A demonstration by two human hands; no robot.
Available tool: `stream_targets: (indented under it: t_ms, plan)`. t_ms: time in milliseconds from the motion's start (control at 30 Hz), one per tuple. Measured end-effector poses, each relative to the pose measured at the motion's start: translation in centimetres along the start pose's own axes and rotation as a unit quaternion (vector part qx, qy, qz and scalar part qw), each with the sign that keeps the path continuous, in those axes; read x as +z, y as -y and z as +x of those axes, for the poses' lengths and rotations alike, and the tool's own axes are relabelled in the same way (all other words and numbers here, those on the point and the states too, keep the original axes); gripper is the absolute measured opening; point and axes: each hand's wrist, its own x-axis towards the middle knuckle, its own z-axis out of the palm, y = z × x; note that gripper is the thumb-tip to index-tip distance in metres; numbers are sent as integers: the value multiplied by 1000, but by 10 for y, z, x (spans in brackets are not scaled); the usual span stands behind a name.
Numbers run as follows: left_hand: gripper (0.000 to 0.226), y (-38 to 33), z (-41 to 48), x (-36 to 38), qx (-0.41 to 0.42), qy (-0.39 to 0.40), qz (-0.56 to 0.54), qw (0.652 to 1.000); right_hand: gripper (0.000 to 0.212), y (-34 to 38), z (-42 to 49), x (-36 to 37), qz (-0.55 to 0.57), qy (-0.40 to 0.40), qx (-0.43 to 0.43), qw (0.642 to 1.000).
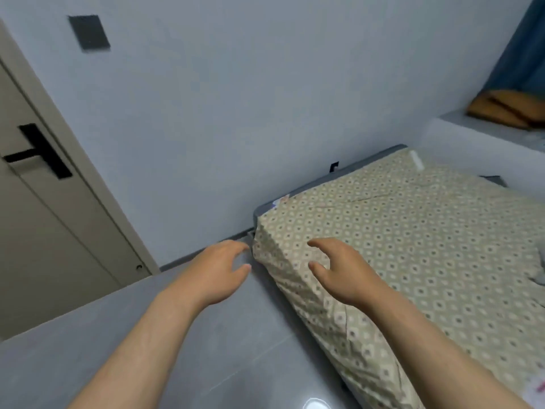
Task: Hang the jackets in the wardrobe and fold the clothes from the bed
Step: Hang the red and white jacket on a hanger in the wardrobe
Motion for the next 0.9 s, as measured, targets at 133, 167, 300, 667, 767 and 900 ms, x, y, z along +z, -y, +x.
stream_targets:
  t_ms: [133, 167, 300, 667, 767, 900]
  plan:
    - [48, -27, 81, 3, 80, 41, -6, 996, 48, -44, 9, -28, 20, -54, 87, 995]
    - [47, -34, 100, 2, 97, 44, -8, 994, 49, -53, 11, -35, 19, -65, 107, 992]
    - [45, -63, 167, 5, 141, 59, -24, 988, 48, -91, 8, -54, 14, -116, 187, 975]
    - [45, -227, 241, 103, 293, 218, -48, 930, 47, -185, -115, -74, 30, -191, 437, 879]
    - [45, -281, 237, 131, 335, 249, -37, 908, 47, -209, -154, -78, 33, -209, 477, 853]
    - [44, -352, 227, 167, 367, 265, -28, 891, 48, -254, -200, -88, 49, -233, 509, 827]
